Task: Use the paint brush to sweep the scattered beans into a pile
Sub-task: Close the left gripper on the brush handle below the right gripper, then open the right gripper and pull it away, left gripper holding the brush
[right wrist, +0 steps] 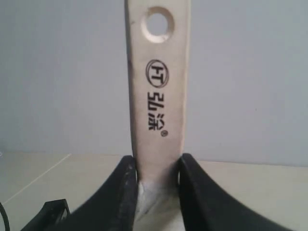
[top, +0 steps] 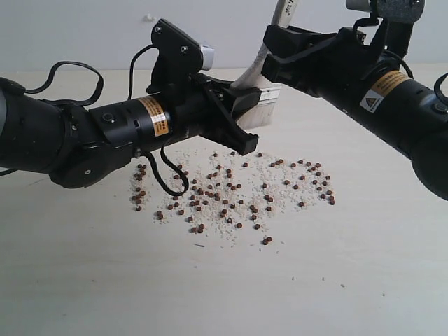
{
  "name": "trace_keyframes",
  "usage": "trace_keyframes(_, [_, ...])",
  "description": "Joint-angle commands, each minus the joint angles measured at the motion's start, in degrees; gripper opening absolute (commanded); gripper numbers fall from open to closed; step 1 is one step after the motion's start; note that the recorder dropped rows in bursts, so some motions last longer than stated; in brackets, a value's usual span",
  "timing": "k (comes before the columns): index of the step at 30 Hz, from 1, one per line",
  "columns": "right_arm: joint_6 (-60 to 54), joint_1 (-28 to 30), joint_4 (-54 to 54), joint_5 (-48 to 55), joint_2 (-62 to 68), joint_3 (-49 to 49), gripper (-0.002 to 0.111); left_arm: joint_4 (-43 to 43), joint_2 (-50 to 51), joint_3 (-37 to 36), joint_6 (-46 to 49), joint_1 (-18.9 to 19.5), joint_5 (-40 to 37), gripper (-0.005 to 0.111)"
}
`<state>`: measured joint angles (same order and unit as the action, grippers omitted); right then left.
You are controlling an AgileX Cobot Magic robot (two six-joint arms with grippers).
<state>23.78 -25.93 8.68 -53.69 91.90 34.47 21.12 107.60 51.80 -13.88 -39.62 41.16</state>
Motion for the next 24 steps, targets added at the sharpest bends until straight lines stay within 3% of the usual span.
trace_keyframes(1, [0.10,-0.11,0.45,0.86,0.02,-0.36,0.000,-0.10,-0.01,0.35,-0.16,-0.24,0.99,0.000])
trace_keyframes(6, [-0.28,-0.11,0.45,0.98,0.02,-0.36,0.005,-0.10,-0.01,0.35,-0.16,-0.24,0.99,0.000])
trace_keyframes(15, [-1.65,-0.11,1.87,1.11,0.02,-0.36,0.049,0.13,-0.01,0.35,-0.37,-0.24,0.99,0.000])
trace_keyframes(24, [-1.93,-0.11,1.38,1.38,-0.19,-0.36,0.059,0.13,-0.01,0.35,-1.55,-0.24,0.99,0.000])
